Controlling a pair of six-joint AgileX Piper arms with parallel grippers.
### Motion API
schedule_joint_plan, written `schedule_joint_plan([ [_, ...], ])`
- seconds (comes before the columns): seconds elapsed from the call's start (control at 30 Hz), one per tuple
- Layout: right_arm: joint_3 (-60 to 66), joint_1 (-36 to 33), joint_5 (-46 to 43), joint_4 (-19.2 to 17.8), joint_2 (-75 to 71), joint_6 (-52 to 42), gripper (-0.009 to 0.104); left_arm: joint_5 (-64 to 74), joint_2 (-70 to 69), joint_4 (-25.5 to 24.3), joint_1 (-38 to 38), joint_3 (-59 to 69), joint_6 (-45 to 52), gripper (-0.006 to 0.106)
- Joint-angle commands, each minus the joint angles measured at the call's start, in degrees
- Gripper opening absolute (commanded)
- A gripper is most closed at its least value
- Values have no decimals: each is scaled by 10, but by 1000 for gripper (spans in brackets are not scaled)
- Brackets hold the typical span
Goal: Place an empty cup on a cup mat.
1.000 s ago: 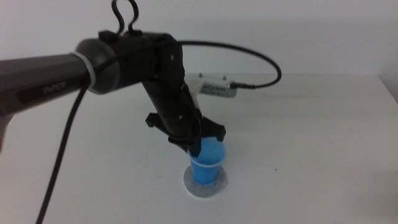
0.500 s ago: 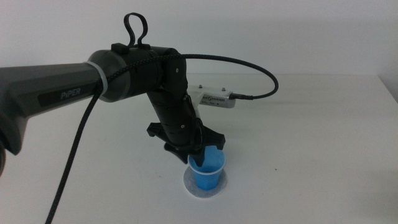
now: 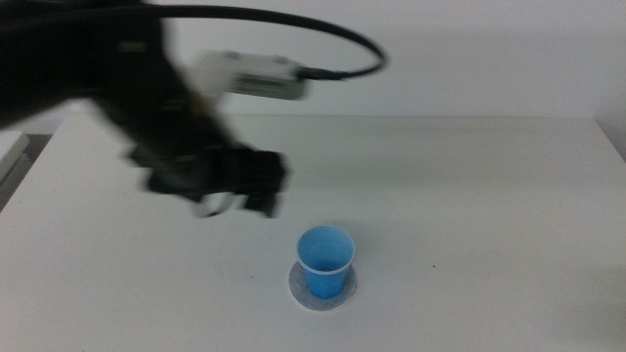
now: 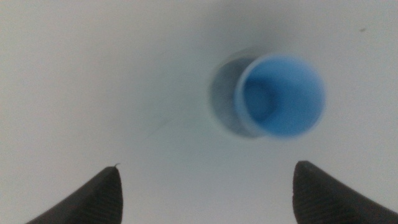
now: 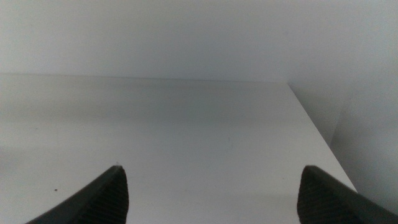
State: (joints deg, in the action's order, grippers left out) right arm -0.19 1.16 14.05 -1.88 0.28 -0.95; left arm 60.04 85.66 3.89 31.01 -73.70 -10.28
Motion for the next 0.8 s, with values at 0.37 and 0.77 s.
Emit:
schedule_joint_plan([
  [0.37, 2, -1, -4, -3, -3, -2, 93, -64, -350, -188, -38, 290, -112, 94],
  [0.77, 2, -1, -4, -3, -3, -2, 93, -637, -677, -167, -275, 670, -42, 94],
])
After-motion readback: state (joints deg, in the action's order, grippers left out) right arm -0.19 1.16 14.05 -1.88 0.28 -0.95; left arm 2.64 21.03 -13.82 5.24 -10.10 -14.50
